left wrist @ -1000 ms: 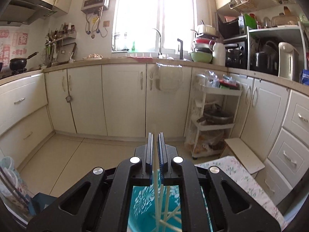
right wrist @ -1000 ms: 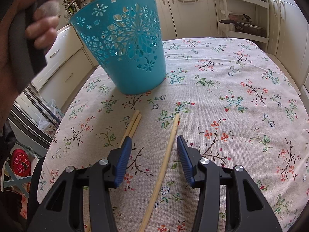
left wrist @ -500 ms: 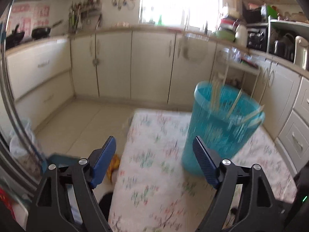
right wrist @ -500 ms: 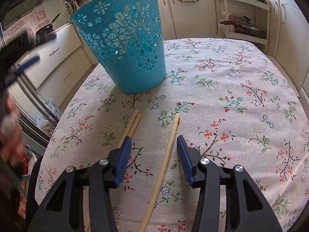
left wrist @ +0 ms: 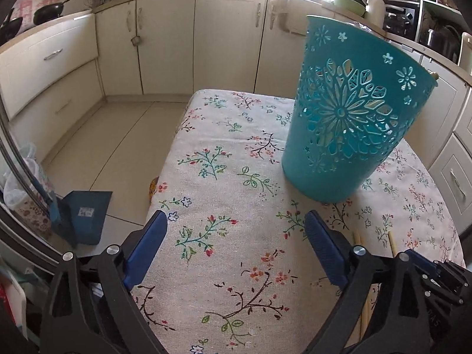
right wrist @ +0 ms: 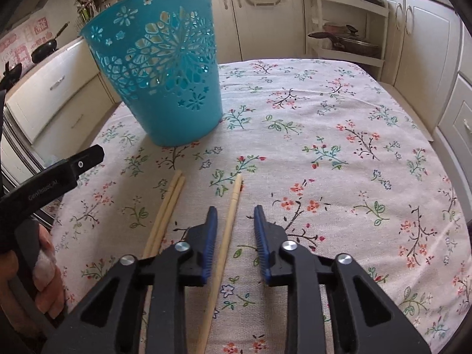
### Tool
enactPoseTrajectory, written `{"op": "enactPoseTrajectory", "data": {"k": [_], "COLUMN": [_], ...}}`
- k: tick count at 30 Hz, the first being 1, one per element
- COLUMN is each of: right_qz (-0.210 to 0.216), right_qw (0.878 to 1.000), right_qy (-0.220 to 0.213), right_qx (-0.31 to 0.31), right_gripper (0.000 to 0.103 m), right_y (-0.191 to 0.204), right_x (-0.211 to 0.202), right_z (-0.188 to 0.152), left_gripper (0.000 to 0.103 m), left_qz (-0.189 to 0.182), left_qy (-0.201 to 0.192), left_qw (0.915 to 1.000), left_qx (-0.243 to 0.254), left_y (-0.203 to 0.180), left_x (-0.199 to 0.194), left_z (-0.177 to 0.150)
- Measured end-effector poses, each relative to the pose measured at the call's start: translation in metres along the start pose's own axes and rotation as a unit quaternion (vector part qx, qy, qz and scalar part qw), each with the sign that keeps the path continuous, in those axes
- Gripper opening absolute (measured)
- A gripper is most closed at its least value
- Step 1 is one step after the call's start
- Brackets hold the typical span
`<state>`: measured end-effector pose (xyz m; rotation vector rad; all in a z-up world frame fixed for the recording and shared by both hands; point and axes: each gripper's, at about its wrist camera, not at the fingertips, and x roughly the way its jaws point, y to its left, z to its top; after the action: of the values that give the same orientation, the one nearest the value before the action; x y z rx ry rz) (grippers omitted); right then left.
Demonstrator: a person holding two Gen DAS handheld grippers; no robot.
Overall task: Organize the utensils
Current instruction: 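Lower the right tool to the sticks and close on one stick, then lift the stick over the teal basket and open the right tool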
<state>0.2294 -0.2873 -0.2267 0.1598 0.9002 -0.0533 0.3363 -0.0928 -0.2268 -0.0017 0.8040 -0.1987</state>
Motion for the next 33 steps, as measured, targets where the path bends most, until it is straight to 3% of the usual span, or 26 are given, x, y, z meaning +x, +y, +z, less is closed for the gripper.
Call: {"op": "enactPoseTrajectory", "data": {"k": [1,5,6,9,12,15,20,25,33], "right_qz": [-0.004,-0.005,-0.006,-0.015,-0.018,-0.002,0.026,0.003,0.028], "right_qw": [1.000,0.996,0.996,0.998,0.998,0.998,0.998,0.998,0.997], "right_qy": [0.002,0.008,0.011,0.015,0.012,0.019,0.040,0.035,0.051], "right_qx": [-0.020,-0.090,-0.087,-0.054,-0.052,-0.053,-0.031,-0.058,-0.051], "right_gripper": [0.011,0.009,0.009,0.025,0.025,0.009,0.008,0.007,0.006], "right_y": [0.005,0.021,0.020,0.009,0.008,0.010,0.002,0.016,0.013], "right_x": [-0.001,-0.009,-0.009,-0.008,-0.006,-0.003,0.003,0.000,-0.008], "right_z": [-0.002,-0.013,-0.014,-0.012,-0.010,-0.007,0.002,-0.002,-0.008], "left_gripper": [0.091,0.094,0.094,0.095,0.095,0.095,0.095,0.095,0.095], "left_qz": [0.001,0.008,0.010,0.014,0.016,0.018,0.018,0.020,0.019], "left_qy": [0.001,0.002,0.001,0.001,0.004,0.009,0.010,0.012,0.013], "left_qw": [1.0000,0.9999,0.9999,0.9998,0.9997,0.9996,0.9995,0.9994,0.9995], "left_qx": [0.000,0.009,0.011,0.014,0.017,0.021,0.022,0.025,0.022], "left_y": [0.000,-0.005,-0.006,-0.008,-0.009,-0.011,-0.012,-0.012,-0.011], "left_x": [0.000,0.000,0.000,-0.001,0.000,0.001,0.001,0.002,0.003], "left_z": [0.001,0.003,0.003,0.005,0.004,0.005,0.005,0.005,0.004]}}
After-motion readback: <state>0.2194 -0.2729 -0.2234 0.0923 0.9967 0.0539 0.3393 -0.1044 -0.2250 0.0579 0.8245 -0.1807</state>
